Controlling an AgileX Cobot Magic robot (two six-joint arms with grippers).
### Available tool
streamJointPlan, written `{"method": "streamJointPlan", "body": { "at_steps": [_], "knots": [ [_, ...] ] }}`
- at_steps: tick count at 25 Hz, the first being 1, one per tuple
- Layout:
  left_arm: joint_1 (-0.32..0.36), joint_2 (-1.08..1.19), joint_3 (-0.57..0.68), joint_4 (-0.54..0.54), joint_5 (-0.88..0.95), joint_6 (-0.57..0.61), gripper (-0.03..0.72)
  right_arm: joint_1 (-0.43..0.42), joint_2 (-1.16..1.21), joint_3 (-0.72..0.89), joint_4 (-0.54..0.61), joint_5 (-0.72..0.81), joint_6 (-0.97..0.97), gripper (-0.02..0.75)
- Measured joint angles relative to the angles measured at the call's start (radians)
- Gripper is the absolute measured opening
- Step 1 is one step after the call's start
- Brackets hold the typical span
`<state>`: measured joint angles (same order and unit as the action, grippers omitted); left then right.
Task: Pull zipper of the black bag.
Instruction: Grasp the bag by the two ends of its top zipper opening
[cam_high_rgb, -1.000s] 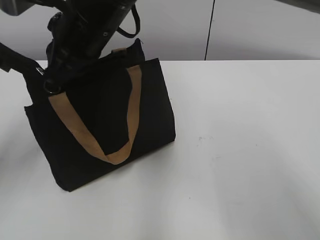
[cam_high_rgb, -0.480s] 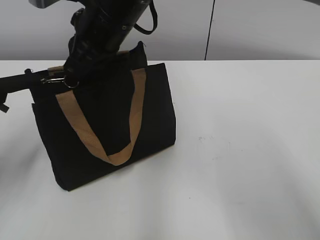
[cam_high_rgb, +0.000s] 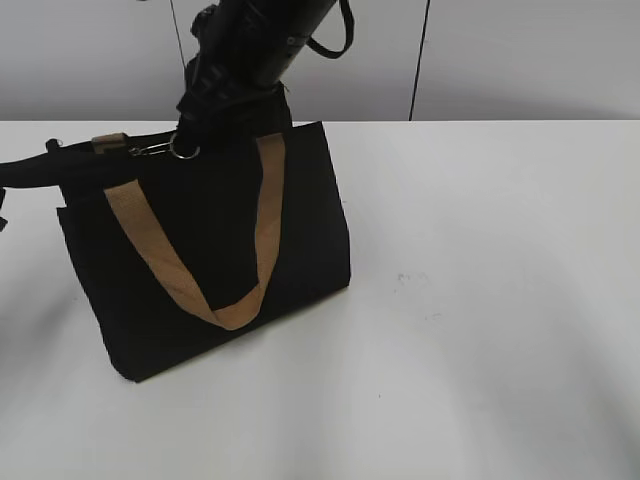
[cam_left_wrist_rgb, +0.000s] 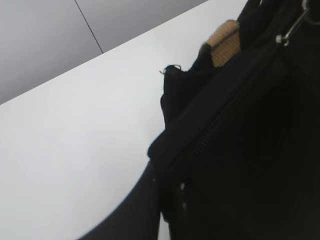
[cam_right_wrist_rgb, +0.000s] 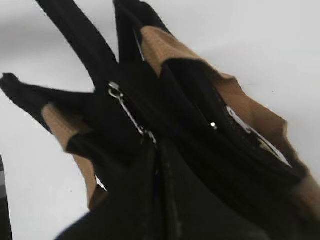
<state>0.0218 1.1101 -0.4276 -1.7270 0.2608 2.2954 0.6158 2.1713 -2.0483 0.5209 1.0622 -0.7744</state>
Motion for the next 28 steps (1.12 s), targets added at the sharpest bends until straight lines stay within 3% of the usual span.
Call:
{"method": "streamJointPlan", "body": {
  "at_steps": [14,23,26,28],
  "knots": [
    [0.000,0.000,0.000,0.000,-0.008,0.000,0.008,-0.193,-0.029,0.000,-0.093,0.033,0.048,-0.001],
    [-0.002,0.000,0.000,0.000,0.014,0.000,0.010,-0.205,-0.034,0.002,-0.078,0.041,0.053,0.001],
    [0.000,0.000,0.000,0.000,0.040,0.000,0.082,-0.213,-0.044,0.002,-0.102,0.042,0.052,0.104],
    [0.001,0.000,0.000,0.000,0.064,0.000,0.239,-0.220,-0.050,0.002,-0.112,0.042,0.052,0.253]
  ]
}}
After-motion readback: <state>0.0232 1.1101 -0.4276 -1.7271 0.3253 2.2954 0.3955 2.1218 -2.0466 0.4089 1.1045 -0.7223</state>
